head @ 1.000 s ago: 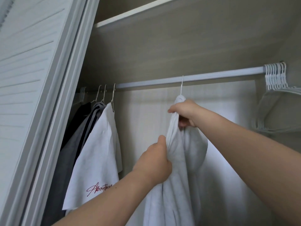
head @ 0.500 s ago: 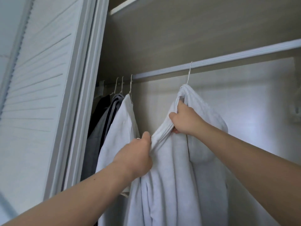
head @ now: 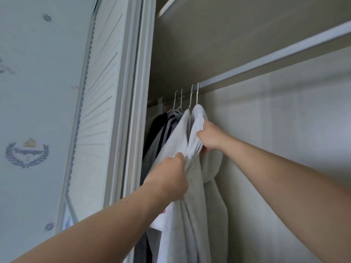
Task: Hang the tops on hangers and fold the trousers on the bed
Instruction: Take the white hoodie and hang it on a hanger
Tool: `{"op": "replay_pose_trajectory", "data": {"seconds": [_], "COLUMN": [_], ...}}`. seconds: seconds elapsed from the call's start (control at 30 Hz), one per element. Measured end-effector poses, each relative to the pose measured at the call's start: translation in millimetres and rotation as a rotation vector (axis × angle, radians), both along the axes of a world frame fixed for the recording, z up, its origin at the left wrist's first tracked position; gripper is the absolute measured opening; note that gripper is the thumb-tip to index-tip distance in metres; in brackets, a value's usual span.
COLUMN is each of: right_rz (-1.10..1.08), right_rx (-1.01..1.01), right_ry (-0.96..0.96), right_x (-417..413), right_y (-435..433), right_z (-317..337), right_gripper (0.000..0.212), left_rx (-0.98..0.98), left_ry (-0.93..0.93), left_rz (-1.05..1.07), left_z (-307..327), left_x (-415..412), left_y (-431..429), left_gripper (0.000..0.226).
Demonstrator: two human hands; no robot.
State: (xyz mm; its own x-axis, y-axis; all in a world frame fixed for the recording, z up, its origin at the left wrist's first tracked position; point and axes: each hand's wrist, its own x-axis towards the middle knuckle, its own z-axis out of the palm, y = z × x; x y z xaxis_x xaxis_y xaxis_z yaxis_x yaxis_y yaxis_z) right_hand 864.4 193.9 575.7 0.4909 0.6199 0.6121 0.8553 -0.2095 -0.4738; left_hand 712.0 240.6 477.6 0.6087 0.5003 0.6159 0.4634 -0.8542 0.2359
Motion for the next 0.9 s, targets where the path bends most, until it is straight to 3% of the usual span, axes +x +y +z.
{"op": "replay_pose_trajectory", "data": {"seconds": [0.1,0.27,0.33,0.5,0.73,0.9], "right_rz": [0.023,0.104,0.117,0.088,0.267,0.446], "right_rx": [0.007,0.213,0.258,0.379,0.121,0.029], "right_ry": [-0.018,0.097,0.104,-0.371,-0.527,-0.549], "right_x": [-0.7,-2.7,-11.8,-67.8,-215.9,-357.2], "right_y": [14.9,22.8,19.5,-13.5,-42.7,-56.6], "right_z": [-5.3,-32.5,-48.1,-91.6,-160.3,-216.5], "right_gripper": [0.054,0.041,0.046,0.065,0.072,0.071], "left_rx": [-0.015,-0.04,-0.03,0.215,0.256,0.179], "left_ry": [0.009,-0.031,-0.073,-0.166,-0.023,0.031], "left_rz": [0.04,0.031,-0.021,-0.07,0.179,0.373], "left_z": [-3.4,-15.3,-21.1,-45.9,-106.2,-165.8], "left_x": [-1.8,-17.8,-35.1,-116.3,-299.4,-460.5], "left_y": [5.3,12.9,11.6,2.0,-7.4,-40.2], "left_gripper": [0.019,0.02,0.024,0.027,0.061,0.068]}}
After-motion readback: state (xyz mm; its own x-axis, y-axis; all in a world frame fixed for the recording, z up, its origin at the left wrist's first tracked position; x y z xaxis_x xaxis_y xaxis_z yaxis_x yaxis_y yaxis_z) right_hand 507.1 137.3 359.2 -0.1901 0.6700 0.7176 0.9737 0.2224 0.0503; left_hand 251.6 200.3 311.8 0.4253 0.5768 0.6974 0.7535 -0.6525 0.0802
